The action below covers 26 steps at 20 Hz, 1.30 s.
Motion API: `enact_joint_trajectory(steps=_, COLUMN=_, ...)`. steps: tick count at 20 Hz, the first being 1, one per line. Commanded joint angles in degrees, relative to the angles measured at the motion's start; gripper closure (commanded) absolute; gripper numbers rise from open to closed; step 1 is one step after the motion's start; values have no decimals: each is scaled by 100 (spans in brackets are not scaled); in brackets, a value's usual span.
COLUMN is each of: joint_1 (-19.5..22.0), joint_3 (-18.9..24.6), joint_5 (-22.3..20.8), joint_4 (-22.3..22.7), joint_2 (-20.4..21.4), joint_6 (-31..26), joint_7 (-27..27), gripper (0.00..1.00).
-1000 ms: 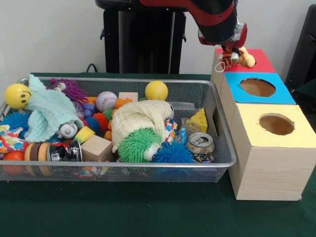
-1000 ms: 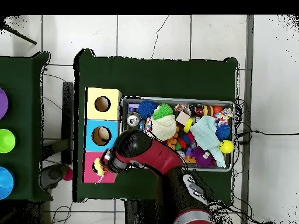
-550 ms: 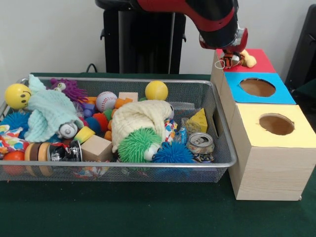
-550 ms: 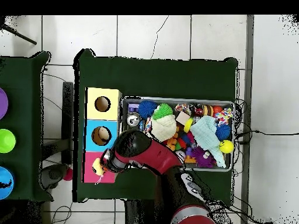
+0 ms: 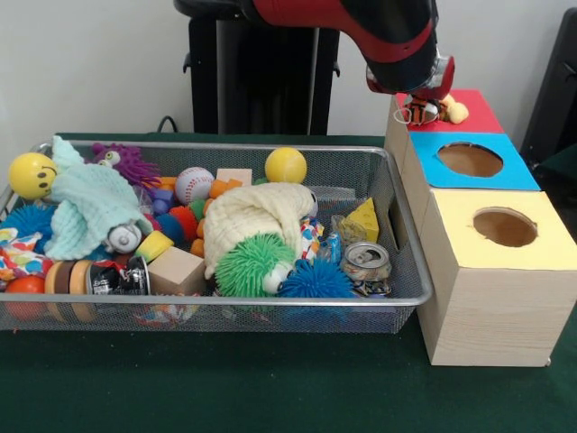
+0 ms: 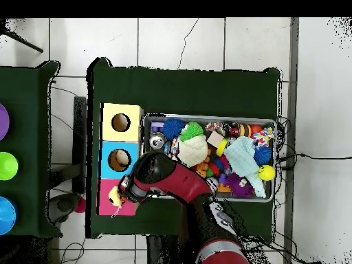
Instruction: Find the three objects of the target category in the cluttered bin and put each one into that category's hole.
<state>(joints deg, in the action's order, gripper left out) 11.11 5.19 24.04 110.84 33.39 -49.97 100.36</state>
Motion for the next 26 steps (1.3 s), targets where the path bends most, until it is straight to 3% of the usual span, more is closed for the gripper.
enact_joint_trajectory(steps=1, joint_1=-205, joint_3=-80, joint_5=71, joint_4=-669, joint_2=-876, joint_6=1403, joint_7=1285, gripper=100)
enact_joint_trajectory(steps=3, joint_1=-291, joint_3=-137, joint_5=99, joint_4=-676, joint_2=-953, joint_6=1865, joint_7=1380, gripper=100)
enact_joint_trajectory(steps=12, joint_1=-527, joint_3=-340, joint_5=177, joint_4=-734, joint_2=-1265, joint_6=2869, joint_7=1595, gripper=100)
enact_joint_trajectory(steps=15, joint_1=-700, joint_3=-564, joint_5=96, joint_4=-875, joint_2=-1382, joint_6=3049, joint_7=1757, gripper=100)
enact_joint_trajectory(steps=20, joint_1=-973, joint_3=-827, joint_5=316, joint_4=-943, joint_2=-1512, joint_6=3421, joint_7=2183, gripper=100)
enact_joint_trajectory(steps=23, joint_1=-1076, joint_3=-947, joint_5=298, joint_4=-1003, joint_2=-1554, joint_6=3388, joint_7=2151, gripper=100)
enact_joint_trajectory(steps=26, joint_1=-1293, joint_3=-1267, joint_5=-167, joint_4=-1273, joint_2=-1438, joint_6=2844, joint_7=1857, gripper=100)
